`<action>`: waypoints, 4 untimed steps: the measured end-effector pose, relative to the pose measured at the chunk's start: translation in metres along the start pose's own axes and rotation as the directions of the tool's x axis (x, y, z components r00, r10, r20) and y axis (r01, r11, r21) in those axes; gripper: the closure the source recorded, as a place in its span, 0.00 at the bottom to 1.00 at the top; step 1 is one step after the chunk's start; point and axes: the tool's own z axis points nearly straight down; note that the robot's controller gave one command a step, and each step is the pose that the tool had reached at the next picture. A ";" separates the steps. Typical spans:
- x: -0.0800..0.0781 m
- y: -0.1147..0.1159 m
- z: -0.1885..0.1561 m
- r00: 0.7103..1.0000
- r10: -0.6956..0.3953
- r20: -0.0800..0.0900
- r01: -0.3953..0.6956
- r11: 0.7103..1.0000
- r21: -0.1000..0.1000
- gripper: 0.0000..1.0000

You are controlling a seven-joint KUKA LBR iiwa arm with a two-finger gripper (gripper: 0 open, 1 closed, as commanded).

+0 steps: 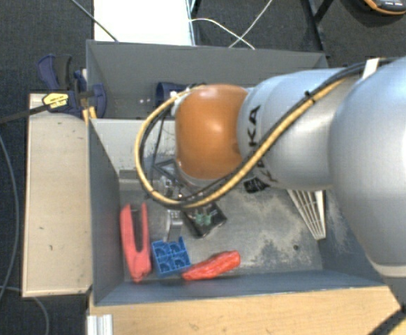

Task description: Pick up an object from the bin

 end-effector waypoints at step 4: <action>0.050 -0.002 0.073 1.000 0.010 0.015 -0.010 1.000 -0.007 0.00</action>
Offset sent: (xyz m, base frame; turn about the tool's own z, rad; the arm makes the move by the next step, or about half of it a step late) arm -0.0485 0.0076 -0.0063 -0.1483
